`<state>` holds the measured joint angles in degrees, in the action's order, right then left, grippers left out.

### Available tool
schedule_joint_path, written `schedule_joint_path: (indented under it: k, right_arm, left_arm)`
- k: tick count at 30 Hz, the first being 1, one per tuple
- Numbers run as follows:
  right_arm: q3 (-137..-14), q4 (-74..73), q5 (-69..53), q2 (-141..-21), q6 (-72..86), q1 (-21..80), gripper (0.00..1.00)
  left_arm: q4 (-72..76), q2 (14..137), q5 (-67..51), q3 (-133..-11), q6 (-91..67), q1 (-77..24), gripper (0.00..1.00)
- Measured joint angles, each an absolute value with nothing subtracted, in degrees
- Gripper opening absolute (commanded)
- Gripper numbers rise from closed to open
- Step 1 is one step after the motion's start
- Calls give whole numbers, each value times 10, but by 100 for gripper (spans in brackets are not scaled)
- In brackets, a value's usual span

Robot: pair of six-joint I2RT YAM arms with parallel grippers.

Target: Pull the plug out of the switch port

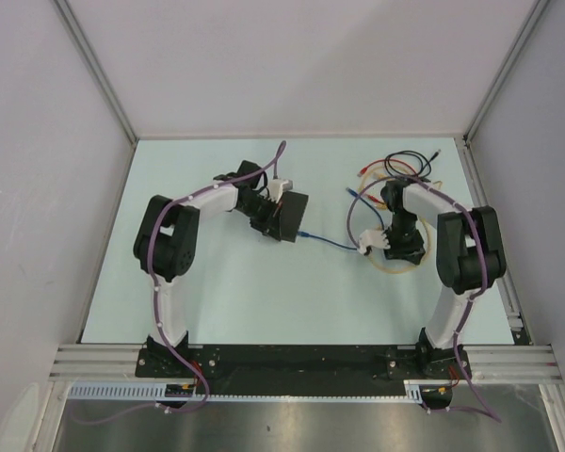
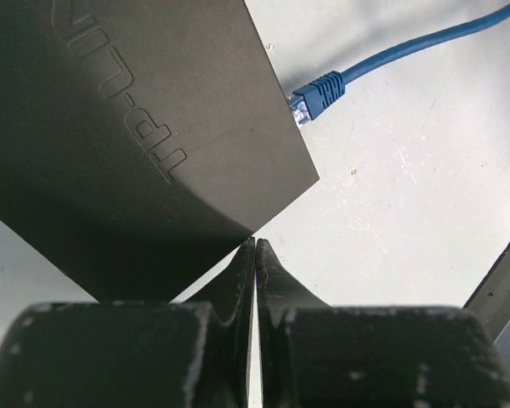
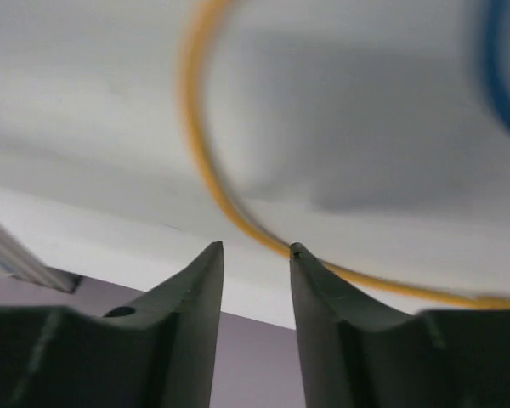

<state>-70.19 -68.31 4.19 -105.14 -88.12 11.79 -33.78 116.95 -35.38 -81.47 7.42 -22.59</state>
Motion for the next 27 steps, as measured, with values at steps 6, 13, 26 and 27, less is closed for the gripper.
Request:
schedule_joint_path:
  k: [6, 13, 26, 27]
  right_arm:
    - [-896, -689, -26, -1098, -839, 101, 61]
    - [-1113, -738, -236, -1163, -700, 131, 60]
    - [-1259, -692, -536, -1445, -360, 159, 58]
    - [-1259, -688, -549, -1448, -346, 161, 58]
  left_arm:
    - [-333, 1163, -360, -817, 80, -225, 4]
    - [-312, 1068, -348, -777, 93, -202, 9]
    - [-320, 1098, -352, -786, 88, -144, 7]
    - [-324, 1105, -355, -791, 91, -145, 7]
